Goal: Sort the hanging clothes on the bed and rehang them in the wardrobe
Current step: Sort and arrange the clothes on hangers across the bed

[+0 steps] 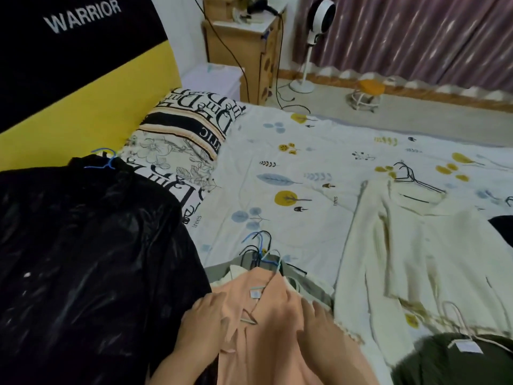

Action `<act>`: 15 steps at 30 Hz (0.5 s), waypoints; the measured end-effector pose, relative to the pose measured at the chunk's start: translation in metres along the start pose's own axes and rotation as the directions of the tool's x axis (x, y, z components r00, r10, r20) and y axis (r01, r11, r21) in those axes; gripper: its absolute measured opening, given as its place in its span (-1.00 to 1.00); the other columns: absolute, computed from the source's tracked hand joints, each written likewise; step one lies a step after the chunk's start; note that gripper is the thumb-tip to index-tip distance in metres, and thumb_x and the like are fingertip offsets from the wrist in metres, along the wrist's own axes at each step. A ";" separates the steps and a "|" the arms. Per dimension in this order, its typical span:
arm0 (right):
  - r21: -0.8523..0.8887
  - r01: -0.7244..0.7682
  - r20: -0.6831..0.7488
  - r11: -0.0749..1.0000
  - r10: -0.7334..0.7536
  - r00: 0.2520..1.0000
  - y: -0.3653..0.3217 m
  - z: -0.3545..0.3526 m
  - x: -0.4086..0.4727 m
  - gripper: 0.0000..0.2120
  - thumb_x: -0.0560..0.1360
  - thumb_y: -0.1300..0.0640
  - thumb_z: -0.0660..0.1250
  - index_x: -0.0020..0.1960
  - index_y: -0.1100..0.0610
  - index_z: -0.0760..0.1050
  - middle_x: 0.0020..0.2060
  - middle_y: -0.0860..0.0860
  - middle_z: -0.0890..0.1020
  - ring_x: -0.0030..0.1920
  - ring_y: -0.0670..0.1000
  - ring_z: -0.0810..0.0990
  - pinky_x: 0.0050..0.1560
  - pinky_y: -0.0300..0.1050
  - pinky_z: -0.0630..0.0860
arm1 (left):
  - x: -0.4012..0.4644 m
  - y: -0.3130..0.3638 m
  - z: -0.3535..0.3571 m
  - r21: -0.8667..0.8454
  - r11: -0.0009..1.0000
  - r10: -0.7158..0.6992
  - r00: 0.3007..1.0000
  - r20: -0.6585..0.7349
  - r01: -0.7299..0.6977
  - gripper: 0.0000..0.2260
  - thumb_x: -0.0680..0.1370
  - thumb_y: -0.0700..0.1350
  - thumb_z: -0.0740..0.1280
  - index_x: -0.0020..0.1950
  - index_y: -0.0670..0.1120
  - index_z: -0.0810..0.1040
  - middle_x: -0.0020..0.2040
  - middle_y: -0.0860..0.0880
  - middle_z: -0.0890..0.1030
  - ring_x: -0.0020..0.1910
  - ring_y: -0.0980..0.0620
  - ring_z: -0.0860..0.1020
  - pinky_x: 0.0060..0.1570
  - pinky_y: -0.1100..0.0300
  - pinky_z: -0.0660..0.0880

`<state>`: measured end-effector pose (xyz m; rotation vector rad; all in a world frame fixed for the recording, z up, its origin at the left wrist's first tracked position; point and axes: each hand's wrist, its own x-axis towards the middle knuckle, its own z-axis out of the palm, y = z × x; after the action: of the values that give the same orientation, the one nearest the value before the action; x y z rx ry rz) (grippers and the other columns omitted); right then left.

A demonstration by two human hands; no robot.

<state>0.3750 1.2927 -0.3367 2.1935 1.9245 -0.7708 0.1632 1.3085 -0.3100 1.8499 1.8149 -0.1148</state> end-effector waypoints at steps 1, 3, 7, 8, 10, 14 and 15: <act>0.005 -0.018 0.011 1.000 0.018 1.000 0.002 0.009 0.012 -0.48 0.56 0.10 0.07 0.48 0.03 0.02 0.38 0.01 0.24 0.41 0.06 0.22 0.35 -0.09 0.24 | 0.014 -0.005 0.007 0.007 1.000 0.009 1.000 0.003 -0.009 -0.56 0.61 -0.06 0.09 0.49 0.01 0.11 0.47 0.06 0.19 0.43 0.06 0.19 0.37 0.16 0.22; -0.008 -0.061 0.010 0.998 0.061 0.998 0.003 0.025 0.033 -0.46 0.56 0.10 -0.02 0.51 0.06 -0.06 0.44 0.05 0.17 0.45 0.08 0.15 0.41 -0.06 0.17 | 0.040 -0.013 0.024 0.034 0.999 0.019 0.999 0.026 -0.020 -0.53 0.62 -0.08 0.08 0.51 0.01 0.04 0.51 0.05 0.11 0.48 0.05 0.11 0.41 0.16 0.14; -0.122 -0.132 0.014 0.984 0.135 0.991 0.005 0.051 0.060 -0.43 0.52 0.03 -0.29 0.52 0.03 -0.09 0.48 0.02 0.13 0.49 0.04 0.10 0.40 0.01 0.13 | 0.084 -0.023 0.056 0.103 0.994 0.037 0.995 0.094 -0.046 -0.46 0.63 -0.09 0.06 0.53 0.00 -0.13 0.55 0.01 -0.10 0.53 0.02 -0.06 0.47 0.12 0.01; -0.173 -0.141 0.029 0.975 0.148 0.989 0.005 0.055 0.063 -0.46 0.54 0.05 -0.24 0.51 0.05 -0.02 0.44 0.03 0.19 0.47 0.04 0.16 0.36 0.05 0.18 | 0.092 -0.026 0.062 0.122 0.991 0.034 0.993 0.112 -0.047 -0.46 0.63 -0.11 0.05 0.53 -0.01 -0.17 0.55 0.01 -0.13 0.53 0.02 -0.10 0.48 0.10 -0.04; -0.191 -0.151 -0.069 0.970 0.140 0.988 0.004 0.062 0.070 -0.53 0.46 0.09 0.00 0.35 0.08 0.35 0.19 0.04 0.47 0.23 0.08 0.49 0.09 0.13 0.41 | 0.104 -0.033 0.070 0.151 0.988 0.024 0.990 0.138 -0.044 -0.46 0.63 -0.14 0.03 0.54 -0.01 -0.17 0.55 0.04 -0.10 0.53 0.05 -0.09 0.48 0.06 -0.12; -0.148 -0.147 -0.110 0.978 0.132 0.985 0.013 0.082 0.077 -0.77 0.23 0.14 0.13 -0.17 0.10 0.48 -0.41 0.03 0.52 -0.44 0.10 0.55 -0.47 0.01 0.45 | 0.118 -0.039 0.077 0.159 0.986 0.035 0.996 0.086 -0.049 -0.57 0.61 -0.11 0.05 0.48 0.05 0.11 0.43 0.06 0.27 0.41 0.09 0.23 0.44 0.08 0.00; -0.134 -0.141 -0.101 0.981 0.128 0.987 0.012 0.079 0.076 -0.77 0.23 0.16 0.09 -0.22 0.11 0.48 -0.44 0.03 0.51 -0.46 0.11 0.54 -0.48 0.01 0.45 | 0.119 -0.039 0.078 0.157 0.987 0.034 0.997 0.075 -0.045 -0.59 0.61 -0.09 0.07 0.46 0.06 0.14 0.38 0.07 0.32 0.38 0.09 0.27 0.43 0.10 0.03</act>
<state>0.3675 1.3257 -0.4418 2.2803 1.7862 -0.5044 0.1611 1.3799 -0.4389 1.9627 1.7631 -0.3154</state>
